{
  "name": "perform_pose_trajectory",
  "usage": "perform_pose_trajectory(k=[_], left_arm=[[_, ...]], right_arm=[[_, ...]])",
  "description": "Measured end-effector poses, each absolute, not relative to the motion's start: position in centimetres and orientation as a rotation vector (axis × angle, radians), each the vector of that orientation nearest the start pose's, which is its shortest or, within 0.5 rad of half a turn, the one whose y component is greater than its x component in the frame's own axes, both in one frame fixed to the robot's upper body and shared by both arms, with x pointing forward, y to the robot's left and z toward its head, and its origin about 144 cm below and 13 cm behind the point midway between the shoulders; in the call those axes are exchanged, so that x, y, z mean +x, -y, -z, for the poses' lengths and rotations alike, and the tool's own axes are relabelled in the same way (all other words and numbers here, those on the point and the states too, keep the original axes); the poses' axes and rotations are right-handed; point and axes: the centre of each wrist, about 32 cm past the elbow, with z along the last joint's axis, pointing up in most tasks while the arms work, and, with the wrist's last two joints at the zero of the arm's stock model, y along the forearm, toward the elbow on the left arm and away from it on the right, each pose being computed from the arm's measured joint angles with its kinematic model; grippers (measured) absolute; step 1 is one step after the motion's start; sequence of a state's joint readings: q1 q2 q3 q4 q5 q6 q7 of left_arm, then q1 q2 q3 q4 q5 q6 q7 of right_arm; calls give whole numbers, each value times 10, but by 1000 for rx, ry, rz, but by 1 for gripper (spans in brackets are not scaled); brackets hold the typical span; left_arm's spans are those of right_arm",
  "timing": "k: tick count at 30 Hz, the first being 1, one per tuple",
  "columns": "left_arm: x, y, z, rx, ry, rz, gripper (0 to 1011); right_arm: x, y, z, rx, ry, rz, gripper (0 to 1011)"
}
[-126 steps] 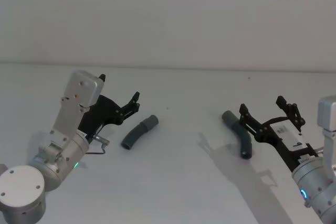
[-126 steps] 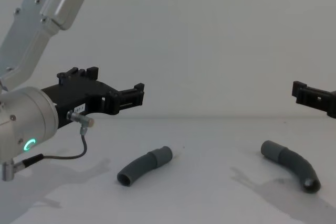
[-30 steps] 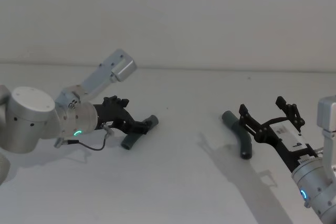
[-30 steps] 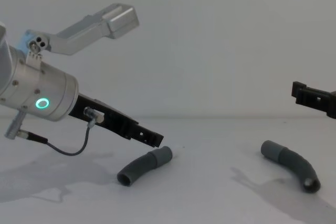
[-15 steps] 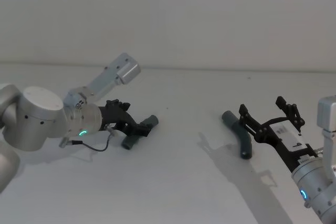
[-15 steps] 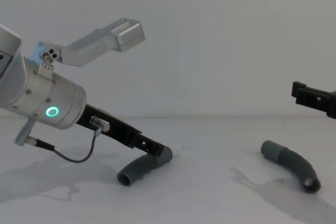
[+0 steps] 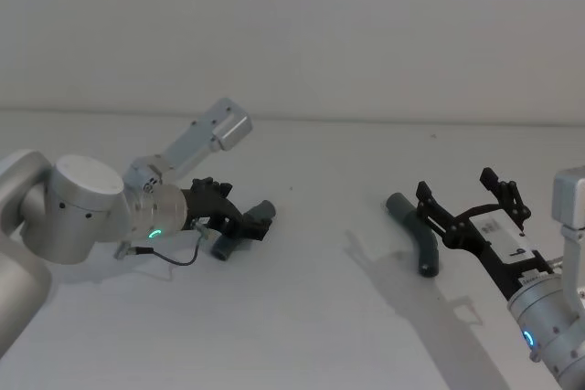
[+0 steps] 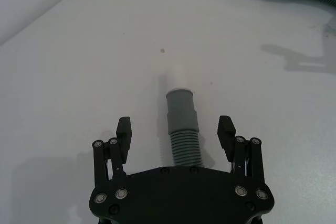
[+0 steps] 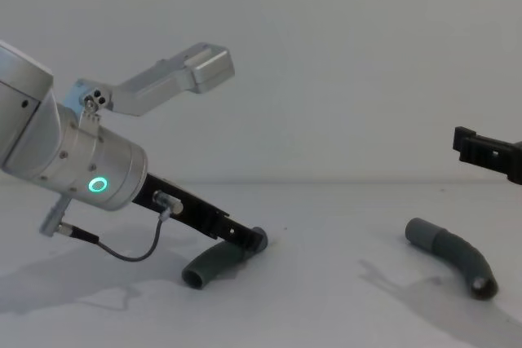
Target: Use both hands to pick up one end of the pipe from the table, align the ends, and insert them.
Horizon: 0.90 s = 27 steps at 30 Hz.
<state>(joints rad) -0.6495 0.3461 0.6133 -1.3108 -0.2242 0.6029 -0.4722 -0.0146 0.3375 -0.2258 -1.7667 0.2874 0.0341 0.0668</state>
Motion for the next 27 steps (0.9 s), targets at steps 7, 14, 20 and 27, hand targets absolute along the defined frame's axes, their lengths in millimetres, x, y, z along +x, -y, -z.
perform_pose_trajectory(k=[7,14,20,27], left_arm=[[593,-186,-1255,604,-80,-769,1000],[596,-183,-1254,610,-83,-773,1000],[598,-181,-1253,613,-89,-775,1000],[599,-180,-1253,620,-102,-776,992]], right_arm=[[443,237,-1189,26,75,1230,1001],[443,237,-1189,26,75,1229,1001],[443,237,-1189,26,75,1229,1001],[443,237,-1189,26,75,1229,1001]])
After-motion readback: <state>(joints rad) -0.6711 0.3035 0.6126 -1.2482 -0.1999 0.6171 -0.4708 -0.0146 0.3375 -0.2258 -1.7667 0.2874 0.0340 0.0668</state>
